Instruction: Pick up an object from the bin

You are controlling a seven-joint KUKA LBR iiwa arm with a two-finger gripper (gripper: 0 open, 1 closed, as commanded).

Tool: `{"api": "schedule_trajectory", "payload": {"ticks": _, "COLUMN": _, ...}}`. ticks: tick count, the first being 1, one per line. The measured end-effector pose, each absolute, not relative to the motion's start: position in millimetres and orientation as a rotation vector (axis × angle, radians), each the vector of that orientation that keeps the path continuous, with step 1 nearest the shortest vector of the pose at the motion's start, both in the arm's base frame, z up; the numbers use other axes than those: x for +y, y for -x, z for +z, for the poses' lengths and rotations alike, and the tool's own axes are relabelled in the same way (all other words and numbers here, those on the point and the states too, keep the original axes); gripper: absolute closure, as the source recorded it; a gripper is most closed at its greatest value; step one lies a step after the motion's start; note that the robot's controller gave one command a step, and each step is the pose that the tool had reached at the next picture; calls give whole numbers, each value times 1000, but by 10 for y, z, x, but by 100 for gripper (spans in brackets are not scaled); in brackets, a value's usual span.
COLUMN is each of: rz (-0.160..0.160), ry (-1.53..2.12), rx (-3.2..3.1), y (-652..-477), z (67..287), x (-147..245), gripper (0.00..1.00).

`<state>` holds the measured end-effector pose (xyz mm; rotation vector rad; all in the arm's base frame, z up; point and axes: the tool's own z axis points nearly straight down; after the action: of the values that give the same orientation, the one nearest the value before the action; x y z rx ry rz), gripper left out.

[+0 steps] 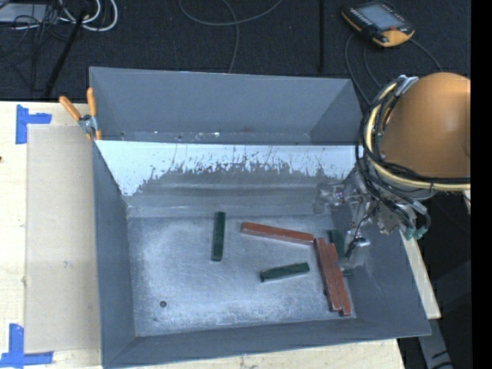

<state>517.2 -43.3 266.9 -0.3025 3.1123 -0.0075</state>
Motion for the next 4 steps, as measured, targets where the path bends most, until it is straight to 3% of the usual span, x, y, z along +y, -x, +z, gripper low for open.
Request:
{"api": "schedule_trajectory", "payload": {"ticks": 1, "rz": -1, "ry": 455, "rx": 3101, "y": -5387, "z": 2040, "x": -278, "gripper": 0}}
{"api": "schedule_trajectory", "payload": {"ticks": 2, "rz": -3, "ry": 563, "rx": 3088, "y": -5337, "z": 1415, "x": 107, "gripper": 0}}
{"api": "schedule_trajectory", "payload": {"ticks": 3, "rz": 0, "ry": 591, "rx": 3090, "y": -5194, "z": 693, "x": -176, "gripper": 100}}
{"api": "schedule_trajectory", "payload": {"ticks": 4, "rz": 0, "ry": 591, "rx": 3090, "y": -5194, "z": 693, "x": -176, "gripper": 100}}
